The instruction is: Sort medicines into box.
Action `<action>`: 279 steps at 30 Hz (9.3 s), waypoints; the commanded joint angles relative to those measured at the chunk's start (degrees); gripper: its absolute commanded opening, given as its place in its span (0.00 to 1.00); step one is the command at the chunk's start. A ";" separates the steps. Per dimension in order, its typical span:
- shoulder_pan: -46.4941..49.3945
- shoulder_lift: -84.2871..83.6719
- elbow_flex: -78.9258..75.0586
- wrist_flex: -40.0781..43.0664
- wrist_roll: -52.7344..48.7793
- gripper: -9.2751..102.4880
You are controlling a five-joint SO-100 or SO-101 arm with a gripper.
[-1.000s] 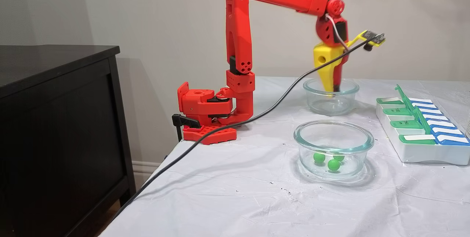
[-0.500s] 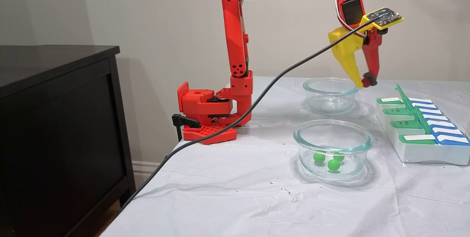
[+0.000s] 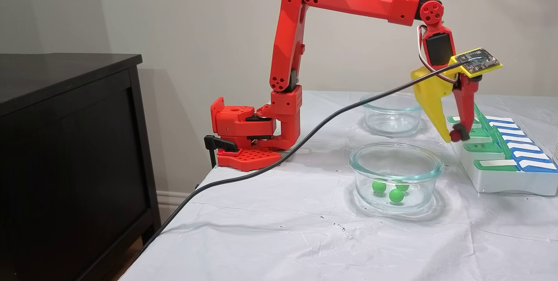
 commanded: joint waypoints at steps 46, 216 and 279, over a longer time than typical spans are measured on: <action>-1.67 -5.71 -10.46 -7.38 -1.41 0.12; -2.64 83.85 79.98 3.96 3.69 0.08; -0.35 56.69 45.97 -5.27 -18.81 0.08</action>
